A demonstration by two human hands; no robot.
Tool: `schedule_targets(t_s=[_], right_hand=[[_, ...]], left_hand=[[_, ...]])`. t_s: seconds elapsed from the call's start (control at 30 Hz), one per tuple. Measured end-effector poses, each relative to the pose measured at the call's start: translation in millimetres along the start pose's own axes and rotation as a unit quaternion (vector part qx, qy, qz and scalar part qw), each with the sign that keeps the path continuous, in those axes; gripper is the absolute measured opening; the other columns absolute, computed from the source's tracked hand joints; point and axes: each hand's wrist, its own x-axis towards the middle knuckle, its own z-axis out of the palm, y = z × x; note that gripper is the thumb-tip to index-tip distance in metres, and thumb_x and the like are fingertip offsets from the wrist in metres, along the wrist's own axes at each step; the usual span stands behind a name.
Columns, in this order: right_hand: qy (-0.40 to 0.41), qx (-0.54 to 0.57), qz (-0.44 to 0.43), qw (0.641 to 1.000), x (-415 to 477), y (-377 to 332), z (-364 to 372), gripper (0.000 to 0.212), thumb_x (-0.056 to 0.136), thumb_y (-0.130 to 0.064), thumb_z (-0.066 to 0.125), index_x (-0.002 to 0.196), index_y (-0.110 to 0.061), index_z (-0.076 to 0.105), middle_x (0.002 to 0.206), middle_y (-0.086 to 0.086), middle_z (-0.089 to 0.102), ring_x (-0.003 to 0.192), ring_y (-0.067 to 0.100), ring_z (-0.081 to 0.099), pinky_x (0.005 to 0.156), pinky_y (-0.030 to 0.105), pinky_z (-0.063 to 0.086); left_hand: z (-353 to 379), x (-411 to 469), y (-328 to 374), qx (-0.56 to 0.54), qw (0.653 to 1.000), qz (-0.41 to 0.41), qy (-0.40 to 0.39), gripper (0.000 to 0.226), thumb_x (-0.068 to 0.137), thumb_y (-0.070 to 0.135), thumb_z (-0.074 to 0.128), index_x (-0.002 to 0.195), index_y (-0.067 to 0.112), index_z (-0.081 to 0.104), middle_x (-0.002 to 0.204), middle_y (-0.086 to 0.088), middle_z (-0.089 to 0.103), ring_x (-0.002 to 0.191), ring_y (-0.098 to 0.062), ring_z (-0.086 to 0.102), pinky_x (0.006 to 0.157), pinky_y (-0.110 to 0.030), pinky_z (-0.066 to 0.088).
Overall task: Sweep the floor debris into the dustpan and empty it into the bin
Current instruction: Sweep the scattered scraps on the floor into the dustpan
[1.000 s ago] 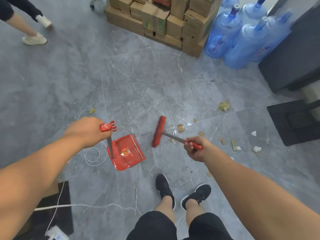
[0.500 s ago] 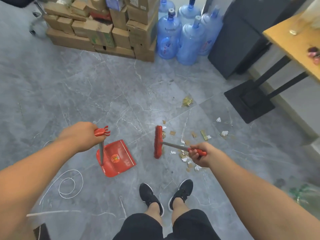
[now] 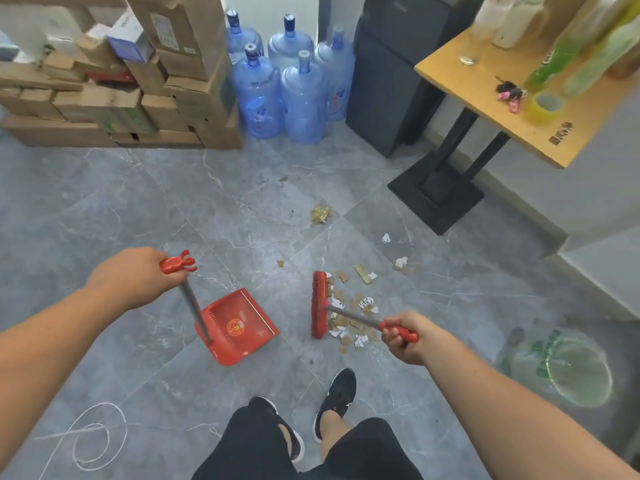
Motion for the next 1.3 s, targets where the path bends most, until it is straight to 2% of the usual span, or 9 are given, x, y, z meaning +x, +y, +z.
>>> schedule_targets(t_s=[0.17, 0.27, 0.37, 0.53, 0.67, 0.83, 0.97, 1.1, 1.3], right_hand=[[-0.003, -0.016, 0.004, 1.000, -6, -16, -10, 0.011, 0.094, -0.005, 0.054, 0.100, 0.004, 0.058, 0.063, 0.007, 0.051, 0.032, 0.009, 0.045, 0.028, 0.016, 0.038], [-0.010, -0.043, 0.008, 0.999, -16, -32, 5, 0.008, 0.093, -0.005, 0.052, 0.098, 0.001, 0.056, 0.060, 0.006, 0.051, 0.032, 0.008, 0.045, 0.029, 0.015, 0.038], [-0.011, -0.066, 0.001, 0.998, -29, -53, 31, 0.011, 0.093, -0.005, 0.051, 0.103, 0.000, 0.054, 0.061, 0.006, 0.050, 0.032, 0.007, 0.046, 0.029, 0.014, 0.037], [-0.019, -0.082, -0.018, 0.996, -45, -73, 97, 0.012, 0.094, -0.004, 0.051, 0.101, 0.004, 0.055, 0.062, 0.005, 0.050, 0.032, 0.006, 0.046, 0.028, 0.015, 0.035], [-0.044, -0.082, -0.036, 0.995, -31, -88, 165, 0.016, 0.093, -0.004, 0.050, 0.109, -0.001, 0.053, 0.065, 0.005, 0.048, 0.034, 0.006, 0.046, 0.028, 0.016, 0.034], [-0.081, -0.075, -0.030, 0.993, 6, -108, 274, 0.007, 0.094, -0.004, 0.049, 0.100, 0.000, 0.050, 0.066, 0.005, 0.047, 0.033, 0.007, 0.046, 0.028, 0.015, 0.034], [-0.112, -0.045, -0.023, 0.992, 38, -117, 322, 0.004, 0.096, -0.007, 0.049, 0.096, -0.003, 0.050, 0.068, 0.003, 0.045, 0.033, 0.006, 0.045, 0.030, 0.014, 0.034], [-0.121, 0.028, -0.009, 0.992, 64, -110, 321, 0.011, 0.102, -0.015, 0.047, 0.097, -0.005, 0.049, 0.068, 0.003, 0.045, 0.033, 0.006, 0.044, 0.029, 0.015, 0.032], [-0.088, 0.115, -0.004, 0.990, 72, -88, 247, 0.019, 0.104, -0.018, 0.044, 0.092, -0.005, 0.050, 0.066, 0.005, 0.043, 0.029, 0.005, 0.042, 0.026, 0.013, 0.029]], left_hand=[[-7, 17, 28, 0.006, 1.000, 0.010, 0.003, 0.045, 0.088, 0.059, 0.064, 0.065, 0.021, 0.064, 0.063, -0.002, 0.065, 0.065, -0.020, 0.062, 0.065, -0.034, 0.054], [-12, 30, 34, 0.018, 1.000, 0.023, 0.000, 0.045, 0.088, 0.059, 0.063, 0.064, 0.022, 0.062, 0.064, -0.001, 0.064, 0.065, -0.021, 0.062, 0.064, -0.033, 0.052], [-20, 52, 30, 0.011, 0.999, 0.034, -0.003, 0.043, 0.090, 0.057, 0.062, 0.063, 0.024, 0.061, 0.065, 0.000, 0.065, 0.064, -0.018, 0.061, 0.063, -0.032, 0.051], [-30, 98, 5, -0.004, 0.998, 0.048, -0.027, 0.042, 0.089, 0.057, 0.063, 0.065, 0.022, 0.064, 0.066, 0.000, 0.065, 0.066, -0.020, 0.063, 0.067, -0.034, 0.056], [-41, 125, -15, -0.024, 0.997, 0.062, -0.049, 0.042, 0.089, 0.060, 0.062, 0.070, 0.023, 0.064, 0.070, 0.002, 0.064, 0.073, -0.024, 0.063, 0.065, -0.032, 0.051], [-60, 161, -65, -0.037, 0.998, 0.032, -0.051, 0.039, 0.087, 0.059, 0.064, 0.072, 0.023, 0.065, 0.072, 0.001, 0.064, 0.077, -0.026, 0.063, 0.064, -0.032, 0.047], [-68, 185, -89, -0.034, 0.998, 0.019, -0.046, 0.039, 0.087, 0.059, 0.065, 0.075, 0.023, 0.069, 0.070, 0.002, 0.064, 0.076, -0.026, 0.063, 0.064, -0.032, 0.048], [-70, 204, -102, -0.016, 0.999, 0.011, -0.045, 0.042, 0.087, 0.061, 0.065, 0.080, 0.020, 0.071, 0.072, -0.001, 0.064, 0.077, -0.028, 0.062, 0.064, -0.032, 0.048], [-67, 220, -81, 0.001, 0.997, 0.047, -0.068, 0.042, 0.088, 0.056, 0.068, 0.069, 0.018, 0.065, 0.068, -0.003, 0.062, 0.069, -0.026, 0.059, 0.064, -0.035, 0.050]])
